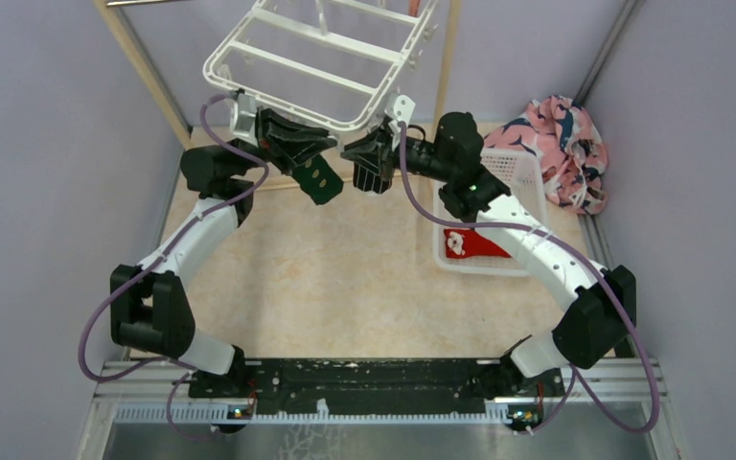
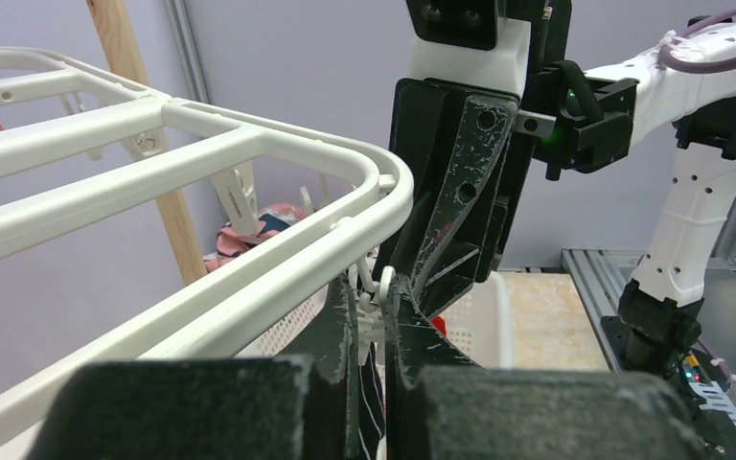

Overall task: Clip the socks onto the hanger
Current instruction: Open the clamp at the hanger, then pick up the sock from the bin.

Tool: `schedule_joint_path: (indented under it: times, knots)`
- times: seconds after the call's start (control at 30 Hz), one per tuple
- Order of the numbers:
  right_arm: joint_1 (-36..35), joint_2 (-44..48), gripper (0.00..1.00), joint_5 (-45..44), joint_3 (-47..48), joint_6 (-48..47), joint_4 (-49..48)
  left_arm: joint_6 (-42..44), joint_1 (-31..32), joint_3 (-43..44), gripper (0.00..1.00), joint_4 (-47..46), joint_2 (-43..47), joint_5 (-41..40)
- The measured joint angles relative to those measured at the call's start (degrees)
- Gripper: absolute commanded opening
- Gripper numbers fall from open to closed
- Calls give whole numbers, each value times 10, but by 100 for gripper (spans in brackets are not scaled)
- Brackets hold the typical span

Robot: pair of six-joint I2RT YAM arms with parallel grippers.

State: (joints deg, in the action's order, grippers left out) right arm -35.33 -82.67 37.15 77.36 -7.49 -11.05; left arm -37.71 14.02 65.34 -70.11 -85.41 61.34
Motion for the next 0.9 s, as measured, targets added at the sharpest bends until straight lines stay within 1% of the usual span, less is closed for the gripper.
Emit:
schedule_joint_path:
  times: [0.03,0.1,0.17,0.23,0.3,0.4,0.57,0.73,0.9]
  knots:
    - [0,0,3,0,0,0,0,-1,0,0,0,0,0,0]
    - [0,0,27,-2,0,0,0,-2,0,0,0,-2,-1,-1]
    - [0,0,46,-2,0,2,0,-2,0,0,0,-1,-1,-7]
    - [-1,0,56,-3,0,5,1,-3,0,0,0,2,-1,-19]
    - [-1,0,62,-12,-1,3,5,-3,1,0,0,10,-1,-34]
    - [-1,5,64,-35,-7,2,4,-4,2,0,0,38,1,-57]
    - [-1,47,64,-66,-50,2,15,-11,4,-8,0,91,15,-103]
    - [-1,94,64,-89,-76,7,16,-29,4,-14,0,139,23,-141]
    - [-1,121,63,-119,-92,15,22,-43,5,-27,0,201,34,-181]
